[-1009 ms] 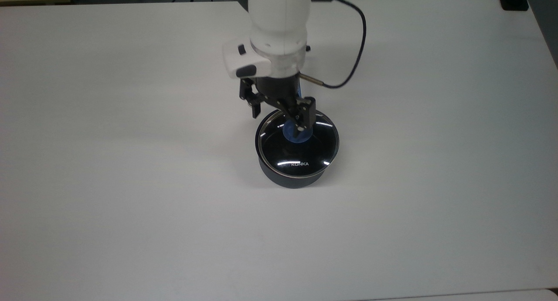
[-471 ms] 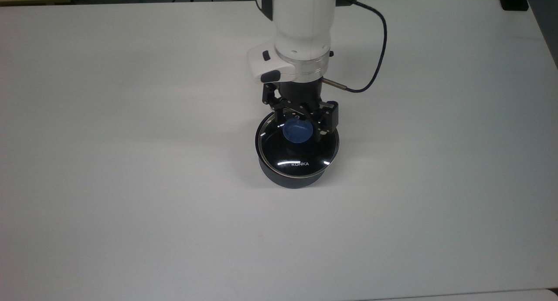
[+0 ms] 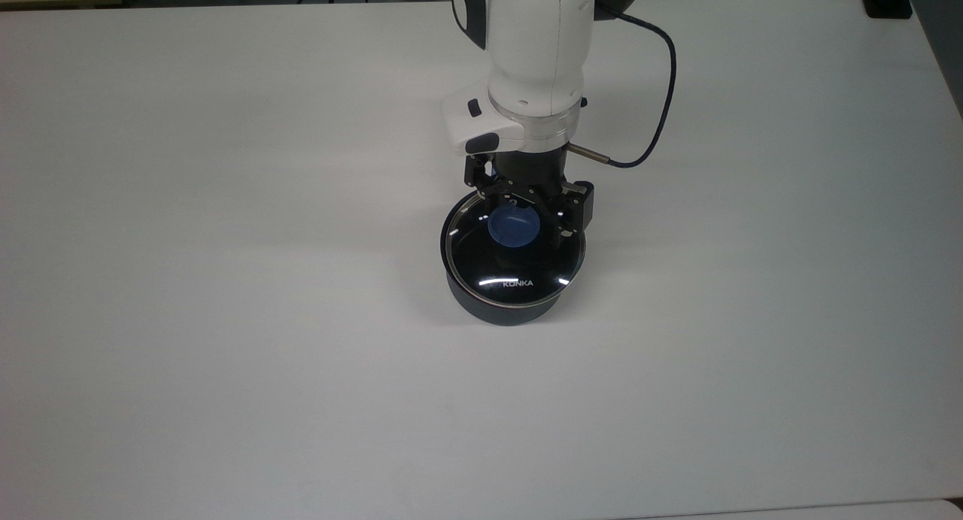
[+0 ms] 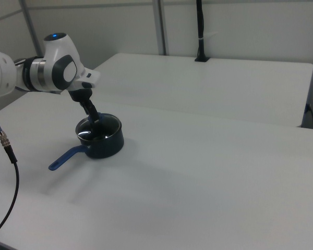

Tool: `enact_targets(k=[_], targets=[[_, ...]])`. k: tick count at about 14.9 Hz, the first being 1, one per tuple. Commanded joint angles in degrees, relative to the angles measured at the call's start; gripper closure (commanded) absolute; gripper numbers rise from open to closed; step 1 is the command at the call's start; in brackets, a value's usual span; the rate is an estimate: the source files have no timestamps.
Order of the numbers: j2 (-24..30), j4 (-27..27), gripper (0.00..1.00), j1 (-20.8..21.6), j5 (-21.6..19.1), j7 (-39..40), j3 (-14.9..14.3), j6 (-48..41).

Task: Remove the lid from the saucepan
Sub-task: 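Close the gripper on the blue lid knob, then lift the glass lid up off the saucepan rim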

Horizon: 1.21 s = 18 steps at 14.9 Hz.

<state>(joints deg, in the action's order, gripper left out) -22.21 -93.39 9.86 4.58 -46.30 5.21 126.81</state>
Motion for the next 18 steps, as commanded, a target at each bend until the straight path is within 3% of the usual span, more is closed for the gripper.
enact_targets(k=[1, 3, 8, 12, 15, 18], targets=[[-0.3, 0.8, 0.23, 0.1, 0.9, -1.1, 0.1, 0.3], [-0.3, 0.8, 0.37, -0.1, 0.6, -1.1, 0.1, 0.2], [0.9, 0.8, 0.39, -0.4, 0.8, 0.1, 0.1, 0.0], [5.7, 0.7, 0.39, -1.8, 0.8, 5.2, 0.1, -2.8], [9.9, 0.2, 0.38, -4.0, 0.8, 12.6, 0.1, -9.0], [14.7, -1.9, 0.38, -8.0, 0.7, 27.0, 0.1, -18.7]])
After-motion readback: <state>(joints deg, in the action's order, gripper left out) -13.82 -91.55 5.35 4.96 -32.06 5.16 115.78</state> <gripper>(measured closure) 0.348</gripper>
